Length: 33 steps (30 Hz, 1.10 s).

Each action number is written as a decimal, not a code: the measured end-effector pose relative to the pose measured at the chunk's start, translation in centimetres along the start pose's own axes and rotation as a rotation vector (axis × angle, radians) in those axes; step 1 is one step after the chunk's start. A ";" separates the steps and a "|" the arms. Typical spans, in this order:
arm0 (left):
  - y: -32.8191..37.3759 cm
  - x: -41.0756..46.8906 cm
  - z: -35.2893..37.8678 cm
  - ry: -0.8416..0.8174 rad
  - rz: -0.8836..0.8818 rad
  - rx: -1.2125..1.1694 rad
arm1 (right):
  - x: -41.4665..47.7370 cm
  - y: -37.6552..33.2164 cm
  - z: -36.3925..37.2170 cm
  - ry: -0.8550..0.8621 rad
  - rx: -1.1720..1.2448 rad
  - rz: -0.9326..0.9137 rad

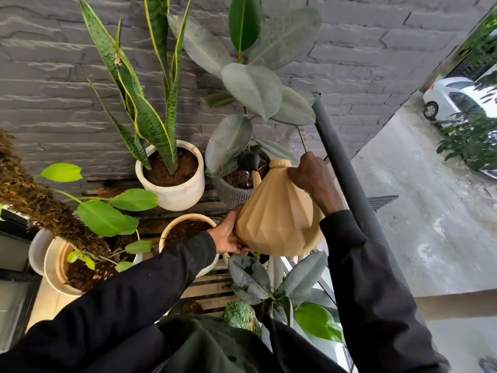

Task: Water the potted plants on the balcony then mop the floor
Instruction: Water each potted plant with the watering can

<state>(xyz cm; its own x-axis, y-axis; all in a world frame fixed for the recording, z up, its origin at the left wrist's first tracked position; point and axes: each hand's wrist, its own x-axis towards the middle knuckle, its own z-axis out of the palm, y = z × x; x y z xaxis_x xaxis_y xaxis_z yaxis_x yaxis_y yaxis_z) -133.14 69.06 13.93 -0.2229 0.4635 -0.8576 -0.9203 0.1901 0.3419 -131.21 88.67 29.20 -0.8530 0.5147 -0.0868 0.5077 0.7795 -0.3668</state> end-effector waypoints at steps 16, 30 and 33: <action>0.6 -0.9 0.0 0.048 0.017 0.021 | -1.7 1.9 2.1 0.082 0.167 0.015; 0.4 -1.3 0.0 0.088 0.018 0.072 | -7.7 6.2 7.2 0.293 0.448 -0.040; 0.1 -1.0 -0.5 0.104 0.034 0.078 | -8.5 6.6 7.8 0.310 0.482 -0.043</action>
<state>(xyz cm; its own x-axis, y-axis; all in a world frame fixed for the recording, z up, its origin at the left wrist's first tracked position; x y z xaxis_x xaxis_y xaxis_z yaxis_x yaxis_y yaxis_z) -133.20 68.22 14.61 -0.2894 0.3793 -0.8789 -0.8847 0.2445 0.3969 -121.55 86.62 20.33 -0.7592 0.6236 0.1867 0.2987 0.5886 -0.7512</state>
